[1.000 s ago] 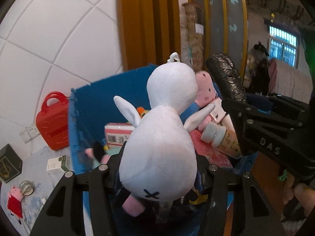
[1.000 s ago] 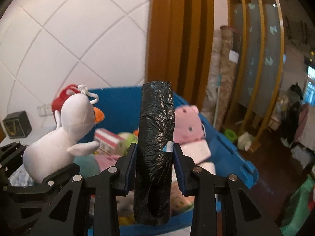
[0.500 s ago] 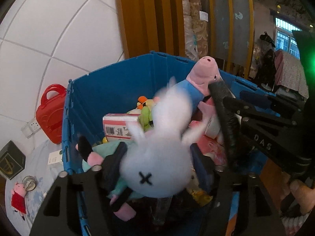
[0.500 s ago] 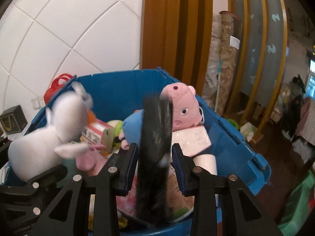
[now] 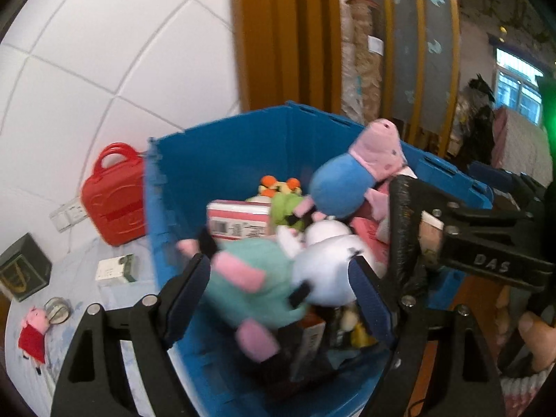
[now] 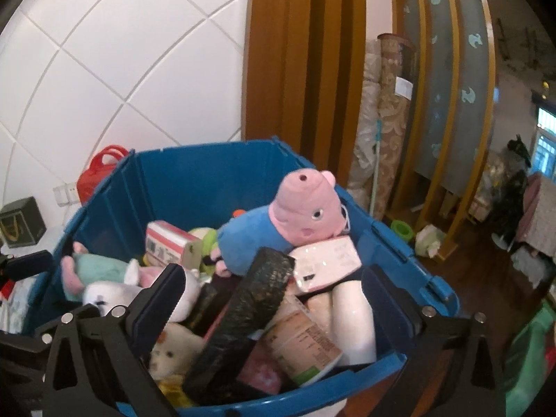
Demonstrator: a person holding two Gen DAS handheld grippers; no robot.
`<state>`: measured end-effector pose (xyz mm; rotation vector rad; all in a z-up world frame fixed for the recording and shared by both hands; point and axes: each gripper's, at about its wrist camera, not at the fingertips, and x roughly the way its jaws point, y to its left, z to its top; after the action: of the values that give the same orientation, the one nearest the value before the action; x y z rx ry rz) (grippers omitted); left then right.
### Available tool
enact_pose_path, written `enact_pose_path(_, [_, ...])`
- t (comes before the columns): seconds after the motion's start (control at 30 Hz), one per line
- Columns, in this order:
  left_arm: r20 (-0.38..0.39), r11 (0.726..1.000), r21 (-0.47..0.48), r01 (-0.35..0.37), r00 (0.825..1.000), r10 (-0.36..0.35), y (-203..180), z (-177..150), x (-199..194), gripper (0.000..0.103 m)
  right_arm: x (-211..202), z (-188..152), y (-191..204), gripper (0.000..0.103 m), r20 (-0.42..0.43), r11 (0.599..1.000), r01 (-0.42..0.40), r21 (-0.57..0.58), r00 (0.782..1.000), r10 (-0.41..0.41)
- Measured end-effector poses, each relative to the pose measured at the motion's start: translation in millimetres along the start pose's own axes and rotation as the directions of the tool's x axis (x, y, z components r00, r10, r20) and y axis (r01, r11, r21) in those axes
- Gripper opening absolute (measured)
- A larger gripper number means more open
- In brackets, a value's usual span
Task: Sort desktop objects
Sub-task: 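Withdraw both tools from the crate back over the bed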
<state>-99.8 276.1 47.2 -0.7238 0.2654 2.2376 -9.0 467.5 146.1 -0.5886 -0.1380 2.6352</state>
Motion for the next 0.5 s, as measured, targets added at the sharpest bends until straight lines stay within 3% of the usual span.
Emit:
enact_pose_path(0.07, [0.018,0.999,-0.030,-0.028,0.999,0.029,18,-5,-12,0.082,-10,3,9,0.103,0.027,1.000,-0.020,-0.001,0.999,0.020])
enact_pose_path(0.17, [0.034,0.992,-0.085,-0.092,0.995,0.095,52,-15,-27,0.091,-31,10,32,0.103,0.087,0.996,-0.085,-0.014,0.992,0.086])
enact_pose_path(0.23, [0.042,0.980,-0.128,-0.153,0.986,0.159,81,-25,-37,0.098,-44,16,54,0.103,0.131,0.988,-0.153,-0.032,0.979,0.156])
enact_pose_path(0.33, [0.028,0.961,-0.176,-0.215,0.974,0.223,121,-40,-47,0.098,-59,24,95,0.103,0.173,0.968,-0.238,-0.080,0.953,0.248])
enact_pose_path(0.5, [-0.035,0.913,-0.243,-0.327,0.944,0.328,198,-76,-60,0.098,-62,28,178,0.103,0.170,0.916,-0.360,-0.176,0.906,0.388])
